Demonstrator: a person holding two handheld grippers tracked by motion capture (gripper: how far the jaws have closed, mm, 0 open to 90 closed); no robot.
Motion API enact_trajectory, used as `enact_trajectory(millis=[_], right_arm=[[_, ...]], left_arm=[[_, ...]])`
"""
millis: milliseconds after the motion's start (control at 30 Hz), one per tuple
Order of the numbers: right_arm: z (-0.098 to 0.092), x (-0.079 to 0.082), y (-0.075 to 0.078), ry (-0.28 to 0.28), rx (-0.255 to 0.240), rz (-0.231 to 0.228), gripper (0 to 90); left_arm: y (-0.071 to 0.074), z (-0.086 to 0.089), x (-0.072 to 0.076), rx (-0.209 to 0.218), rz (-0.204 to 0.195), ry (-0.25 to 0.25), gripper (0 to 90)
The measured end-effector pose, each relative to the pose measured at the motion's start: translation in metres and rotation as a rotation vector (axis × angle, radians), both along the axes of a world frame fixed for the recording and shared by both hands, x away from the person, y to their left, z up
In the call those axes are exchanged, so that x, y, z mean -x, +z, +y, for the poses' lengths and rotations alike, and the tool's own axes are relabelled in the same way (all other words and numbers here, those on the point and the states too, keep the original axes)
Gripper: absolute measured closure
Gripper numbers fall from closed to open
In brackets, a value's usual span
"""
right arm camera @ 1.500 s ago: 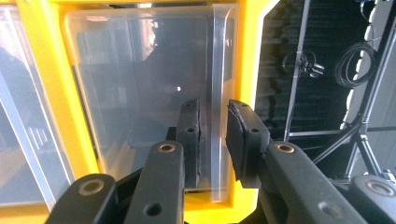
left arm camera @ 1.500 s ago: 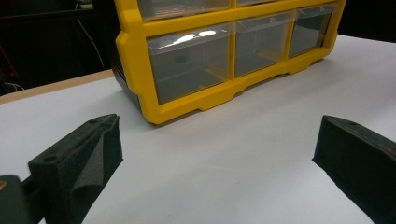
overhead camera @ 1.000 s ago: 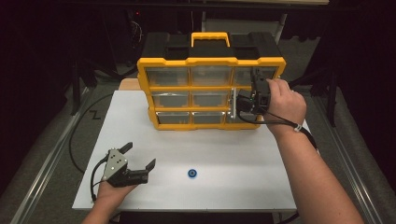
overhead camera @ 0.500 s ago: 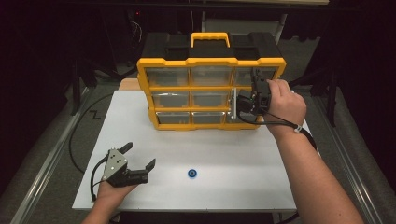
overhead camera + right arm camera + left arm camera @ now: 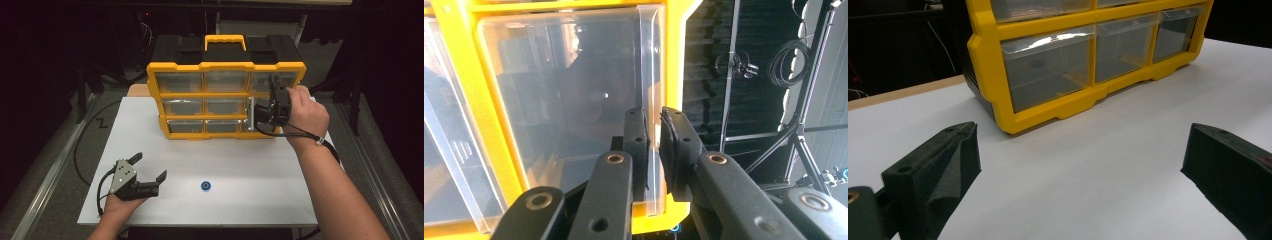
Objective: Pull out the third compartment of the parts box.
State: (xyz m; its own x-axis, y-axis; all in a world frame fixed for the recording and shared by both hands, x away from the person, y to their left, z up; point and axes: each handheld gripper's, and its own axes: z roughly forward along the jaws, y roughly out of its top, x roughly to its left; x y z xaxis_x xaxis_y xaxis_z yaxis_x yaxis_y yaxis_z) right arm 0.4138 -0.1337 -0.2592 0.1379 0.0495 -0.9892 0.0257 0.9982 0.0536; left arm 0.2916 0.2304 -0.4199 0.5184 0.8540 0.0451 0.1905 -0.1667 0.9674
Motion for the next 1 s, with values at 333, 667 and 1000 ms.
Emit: enact_trajectory(millis=[333,667,1000], right_arm=[[-0.001,0.008,0.001,0.007,0.002,0.003,83.1],[-0.004,0.015,0.004,0.019,0.0,0.024,78.5],[-0.006,0.013,0.014,0.003,0.028,0.093,73.4]], left_arm=[[0.0,0.0,0.0,0.0,0.0,-0.001,2.6],[0.0,0.0,0.0,-0.004,0.001,-0.003,2.6],[0.0,-0.001,0.0,-0.004,0.005,-0.003,2.7]])
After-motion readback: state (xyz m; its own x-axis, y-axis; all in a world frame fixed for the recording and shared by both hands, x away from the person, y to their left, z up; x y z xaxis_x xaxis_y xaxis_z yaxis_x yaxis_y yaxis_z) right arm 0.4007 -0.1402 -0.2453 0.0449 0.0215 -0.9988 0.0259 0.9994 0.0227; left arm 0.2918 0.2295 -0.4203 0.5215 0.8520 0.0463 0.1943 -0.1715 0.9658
